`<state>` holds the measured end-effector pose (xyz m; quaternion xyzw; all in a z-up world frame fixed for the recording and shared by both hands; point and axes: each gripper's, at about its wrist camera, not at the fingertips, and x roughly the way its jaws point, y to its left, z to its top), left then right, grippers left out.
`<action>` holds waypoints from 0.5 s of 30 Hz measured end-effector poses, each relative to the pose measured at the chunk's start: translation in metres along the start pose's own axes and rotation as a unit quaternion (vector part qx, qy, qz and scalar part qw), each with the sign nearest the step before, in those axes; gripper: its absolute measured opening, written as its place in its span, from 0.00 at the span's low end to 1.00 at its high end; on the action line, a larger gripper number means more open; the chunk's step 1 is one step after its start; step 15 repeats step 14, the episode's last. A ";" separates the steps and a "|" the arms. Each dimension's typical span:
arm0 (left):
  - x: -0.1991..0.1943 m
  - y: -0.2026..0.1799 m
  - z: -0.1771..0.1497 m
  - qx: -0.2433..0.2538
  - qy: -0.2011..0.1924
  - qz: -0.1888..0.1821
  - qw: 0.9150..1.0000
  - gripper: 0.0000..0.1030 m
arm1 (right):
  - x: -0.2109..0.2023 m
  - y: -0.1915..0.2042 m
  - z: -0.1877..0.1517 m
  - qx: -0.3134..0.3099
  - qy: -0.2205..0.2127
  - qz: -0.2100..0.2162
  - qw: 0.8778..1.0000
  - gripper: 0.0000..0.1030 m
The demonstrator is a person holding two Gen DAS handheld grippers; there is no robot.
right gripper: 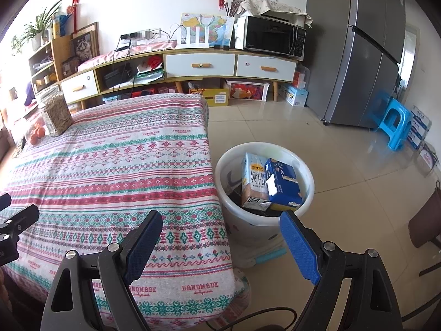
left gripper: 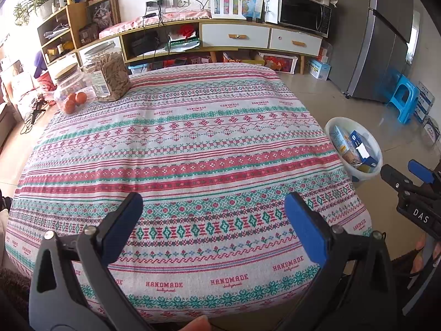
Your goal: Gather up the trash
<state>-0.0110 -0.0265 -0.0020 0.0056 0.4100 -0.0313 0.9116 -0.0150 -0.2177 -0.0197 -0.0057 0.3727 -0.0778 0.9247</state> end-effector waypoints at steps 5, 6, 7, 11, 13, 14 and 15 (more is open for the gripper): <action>0.001 -0.001 0.001 0.003 0.000 -0.005 1.000 0.99 | -0.001 0.001 0.002 -0.003 -0.002 0.001 1.000 0.86; 0.001 -0.001 0.000 0.004 0.001 -0.005 1.000 0.99 | -0.001 0.002 0.002 -0.003 -0.002 0.001 1.000 0.86; 0.001 -0.001 0.000 0.005 0.001 -0.005 1.000 0.99 | -0.002 0.002 0.002 -0.003 -0.002 0.001 1.000 0.86; 0.002 -0.002 0.000 0.006 0.002 -0.006 1.000 0.99 | -0.003 0.004 0.003 -0.004 -0.004 0.005 1.000 0.86; 0.003 -0.002 0.000 0.004 0.002 -0.004 1.000 0.99 | -0.004 0.004 0.004 -0.005 -0.006 0.008 1.000 0.86; 0.003 -0.002 0.001 0.004 0.002 -0.004 1.000 0.99 | -0.005 0.004 0.004 -0.005 -0.007 0.009 1.000 0.86; 0.003 -0.002 0.001 0.004 0.002 -0.004 1.000 0.99 | -0.005 0.004 0.004 -0.005 -0.007 0.009 1.000 0.86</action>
